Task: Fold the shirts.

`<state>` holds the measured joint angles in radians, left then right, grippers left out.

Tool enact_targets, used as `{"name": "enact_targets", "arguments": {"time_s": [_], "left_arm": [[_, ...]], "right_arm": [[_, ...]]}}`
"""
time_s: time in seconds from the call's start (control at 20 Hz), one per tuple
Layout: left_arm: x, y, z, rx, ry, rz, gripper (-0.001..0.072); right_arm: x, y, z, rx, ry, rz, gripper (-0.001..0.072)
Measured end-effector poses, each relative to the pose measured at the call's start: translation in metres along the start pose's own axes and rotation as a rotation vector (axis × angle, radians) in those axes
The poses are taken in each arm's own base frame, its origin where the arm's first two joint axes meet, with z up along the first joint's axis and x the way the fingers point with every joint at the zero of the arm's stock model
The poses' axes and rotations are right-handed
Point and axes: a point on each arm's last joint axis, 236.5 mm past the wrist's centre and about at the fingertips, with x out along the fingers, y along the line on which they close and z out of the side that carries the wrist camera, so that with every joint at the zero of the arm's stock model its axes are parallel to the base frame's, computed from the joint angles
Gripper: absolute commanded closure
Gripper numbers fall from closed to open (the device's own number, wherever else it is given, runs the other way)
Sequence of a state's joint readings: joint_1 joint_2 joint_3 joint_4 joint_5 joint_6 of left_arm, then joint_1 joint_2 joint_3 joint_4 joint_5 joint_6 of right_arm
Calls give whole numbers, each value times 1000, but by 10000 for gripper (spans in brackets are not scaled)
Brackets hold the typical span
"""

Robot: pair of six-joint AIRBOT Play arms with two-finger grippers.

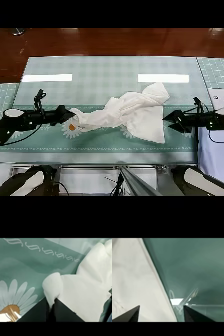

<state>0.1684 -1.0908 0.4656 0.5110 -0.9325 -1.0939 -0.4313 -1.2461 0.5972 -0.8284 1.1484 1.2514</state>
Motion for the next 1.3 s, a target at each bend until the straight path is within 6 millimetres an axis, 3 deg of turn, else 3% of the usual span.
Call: {"name": "enact_targets", "arguments": {"time_s": [0.2,0.25,0.35,0.4,0.55,0.65,0.8,0.85,0.95,1.0,1.1,1.2,1.3], "left_arm": [[0,0,0,1,1,-1,684],[0,0,0,1,1,-1,684],[0,0,0,3,0,0,684],[0,0,1,2,-2,0,684],[-3,-5,8,17,-17,-4,684],[-12,-25,29,68,-55,-26,685],[-52,-93,90,232,-193,-93,685],[-73,-122,113,299,-258,-117,685],[-129,-193,155,454,-425,-167,685],[-163,-232,169,539,-512,-194,685],[-232,-303,176,706,-671,-230,685],[-299,-357,163,849,-823,-223,685],[-357,-388,138,943,-954,-164,685]], "right_arm": [[21,25,20,-60,42,-3,104],[27,31,23,-77,53,-6,195],[39,37,29,-119,67,-33,593],[43,39,30,-143,74,-46,683],[40,65,37,-220,89,-20,684],[17,95,58,-307,43,-4,684],[-60,167,105,-479,-142,0,684],[-98,200,122,-545,-245,2,684],[-178,262,133,-672,-430,10,684],[-219,293,129,-732,-528,26,684],[-292,340,100,-840,-706,49,684],[-350,367,55,-919,-858,63,684],[-388,375,7,-976,-963,59,684]]}}
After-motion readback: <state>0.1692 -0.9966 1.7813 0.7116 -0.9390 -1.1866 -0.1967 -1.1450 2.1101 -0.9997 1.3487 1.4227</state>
